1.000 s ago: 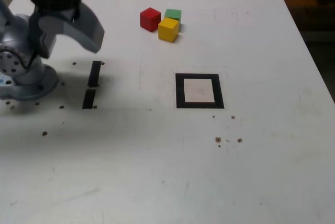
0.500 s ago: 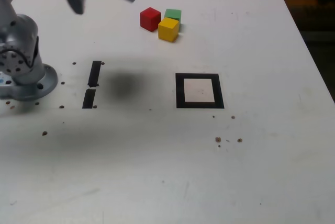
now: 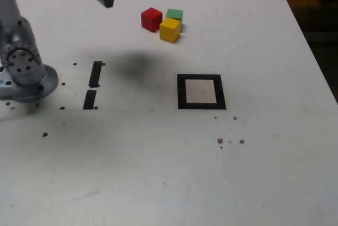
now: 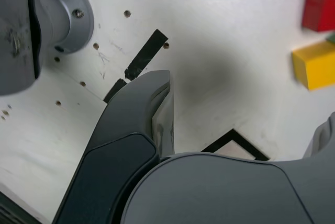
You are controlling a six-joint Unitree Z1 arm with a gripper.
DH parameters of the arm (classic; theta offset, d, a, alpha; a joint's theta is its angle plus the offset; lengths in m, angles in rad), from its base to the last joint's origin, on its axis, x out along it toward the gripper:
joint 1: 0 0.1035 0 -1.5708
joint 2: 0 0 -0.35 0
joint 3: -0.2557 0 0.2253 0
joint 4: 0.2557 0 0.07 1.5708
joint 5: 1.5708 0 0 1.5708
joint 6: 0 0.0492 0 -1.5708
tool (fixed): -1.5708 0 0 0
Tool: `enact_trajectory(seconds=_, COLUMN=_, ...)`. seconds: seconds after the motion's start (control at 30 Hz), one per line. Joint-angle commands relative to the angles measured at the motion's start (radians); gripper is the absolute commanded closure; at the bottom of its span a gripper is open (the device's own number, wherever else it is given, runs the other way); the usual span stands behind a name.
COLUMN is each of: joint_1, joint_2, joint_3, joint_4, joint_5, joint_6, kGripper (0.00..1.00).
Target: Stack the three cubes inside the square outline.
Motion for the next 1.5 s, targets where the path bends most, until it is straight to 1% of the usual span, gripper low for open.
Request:
enact_trajectory(seconds=0.0, joint_1=0.009, joint_2=0.023, joint_3=0.013, joint_4=-0.023, joint_5=-0.002, joint_6=-0.089, kGripper=0.06)
enact_trajectory(seconds=0.1, joint_1=0.045, joint_2=0.055, joint_3=0.017, joint_4=-0.051, joint_5=-0.003, joint_6=-0.121, kGripper=0.06)
enact_trajectory(seconds=0.23, joint_1=0.125, joint_2=0.113, joint_3=0.013, joint_4=-0.095, joint_5=-0.011, joint_6=-0.103, kGripper=0.06)
enact_trajectory(seconds=0.4, joint_1=0.19, joint_2=0.171, joint_3=-0.015, joint_4=-0.131, joint_5=0.003, joint_6=-0.086, kGripper=0.06)
enact_trajectory(seconds=0.93, joint_1=0.235, joint_2=0.348, joint_3=-0.025, joint_4=-0.229, joint_5=-0.005, joint_6=-0.083, kGripper=0.07)
enact_trajectory(seconds=1.17, joint_1=0.29, joint_2=0.411, joint_3=-0.05, joint_4=-0.266, joint_5=-0.011, joint_6=-0.065, kGripper=0.07)
enact_trajectory(seconds=1.23, joint_1=0.312, joint_2=0.429, joint_3=-0.06, joint_4=-0.267, joint_5=-0.016, joint_6=-0.053, kGripper=0.07)
enact_trajectory(seconds=1.33, joint_1=0.335, joint_2=0.454, joint_3=-0.07, joint_4=-0.269, joint_5=-0.033, joint_6=-0.037, kGripper=0.08)
enact_trajectory(seconds=1.47, joint_1=0.341, joint_2=0.488, joint_3=-0.091, joint_4=-0.274, joint_5=-0.059, joint_6=-0.026, kGripper=0.13)
